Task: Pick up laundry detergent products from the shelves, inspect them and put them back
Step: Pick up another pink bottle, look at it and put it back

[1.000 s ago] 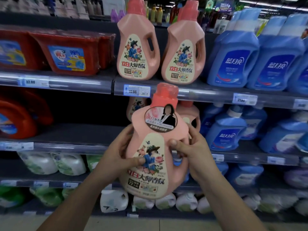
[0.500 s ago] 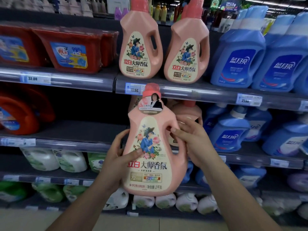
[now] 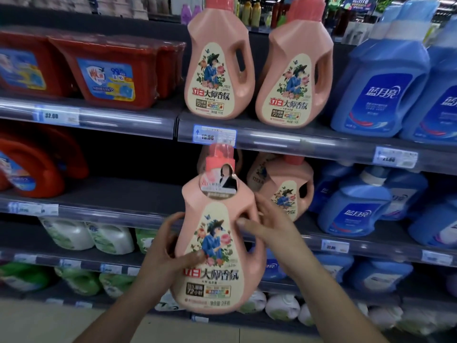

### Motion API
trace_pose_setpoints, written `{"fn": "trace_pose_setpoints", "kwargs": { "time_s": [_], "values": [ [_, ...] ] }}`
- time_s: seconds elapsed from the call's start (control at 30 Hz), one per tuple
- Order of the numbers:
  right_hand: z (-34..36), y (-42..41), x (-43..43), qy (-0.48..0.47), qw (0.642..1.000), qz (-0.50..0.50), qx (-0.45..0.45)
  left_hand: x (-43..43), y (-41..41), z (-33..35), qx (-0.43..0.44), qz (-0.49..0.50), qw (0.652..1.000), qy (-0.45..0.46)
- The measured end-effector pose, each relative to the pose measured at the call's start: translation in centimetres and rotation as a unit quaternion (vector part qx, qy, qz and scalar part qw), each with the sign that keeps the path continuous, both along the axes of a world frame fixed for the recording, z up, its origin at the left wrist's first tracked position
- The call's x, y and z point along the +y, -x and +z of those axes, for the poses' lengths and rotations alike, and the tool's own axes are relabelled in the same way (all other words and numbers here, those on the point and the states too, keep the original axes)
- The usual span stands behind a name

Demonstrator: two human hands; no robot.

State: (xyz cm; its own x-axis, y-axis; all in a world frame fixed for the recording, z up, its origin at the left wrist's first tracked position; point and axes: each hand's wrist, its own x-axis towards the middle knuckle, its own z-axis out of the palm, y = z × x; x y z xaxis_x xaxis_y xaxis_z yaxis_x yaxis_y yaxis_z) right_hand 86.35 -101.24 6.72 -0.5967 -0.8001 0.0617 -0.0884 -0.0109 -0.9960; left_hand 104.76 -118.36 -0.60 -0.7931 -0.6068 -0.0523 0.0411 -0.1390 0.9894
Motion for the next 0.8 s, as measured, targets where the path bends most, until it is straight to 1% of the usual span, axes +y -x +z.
{"fn": "trace_pose_setpoints", "kwargs": {
  "time_s": [0.07, 0.17, 0.23, 0.3, 0.53, 0.6, 0.67, 0.8],
  "values": [
    [-1.3, 0.0, -0.8, -0.027, 0.999, -0.016, 0.034, 0.1, 0.0, -0.7, -0.020, 0.004, 0.999, 0.029],
    [-2.6, 0.8, -1.9, -0.037, 0.996, -0.039, 0.070, -0.1, 0.5, -1.3, -0.044, 0.009, 0.996, 0.078],
    [-3.3, 1.5, -2.7, -0.035, 0.996, -0.052, 0.064, -0.8, 1.2, -1.5, -0.059, 0.008, 0.991, 0.117],
    [-3.9, 2.3, -3.7, -0.027, 0.996, -0.068, 0.052, -2.0, 2.1, -1.7, -0.068, 0.004, 0.988, 0.137],
    [-4.8, 4.4, -7.6, -0.016, 0.988, -0.124, 0.096, -7.0, 6.1, -3.3, -0.045, -0.032, 0.985, 0.161],
    [-4.5, 5.3, -8.8, 0.000, 0.989, -0.123, 0.086, -8.6, 7.6, -3.5, -0.027, -0.027, 0.985, 0.166],
    [-4.4, 6.4, -10.1, 0.004, 0.986, -0.135, 0.096, -10.1, 9.2, -3.3, -0.013, -0.015, 0.983, 0.183],
    [-5.1, 8.7, -12.7, -0.020, 0.974, -0.197, 0.114, -13.1, 12.4, -3.8, 0.006, -0.012, 0.979, 0.202]
  ]
}}
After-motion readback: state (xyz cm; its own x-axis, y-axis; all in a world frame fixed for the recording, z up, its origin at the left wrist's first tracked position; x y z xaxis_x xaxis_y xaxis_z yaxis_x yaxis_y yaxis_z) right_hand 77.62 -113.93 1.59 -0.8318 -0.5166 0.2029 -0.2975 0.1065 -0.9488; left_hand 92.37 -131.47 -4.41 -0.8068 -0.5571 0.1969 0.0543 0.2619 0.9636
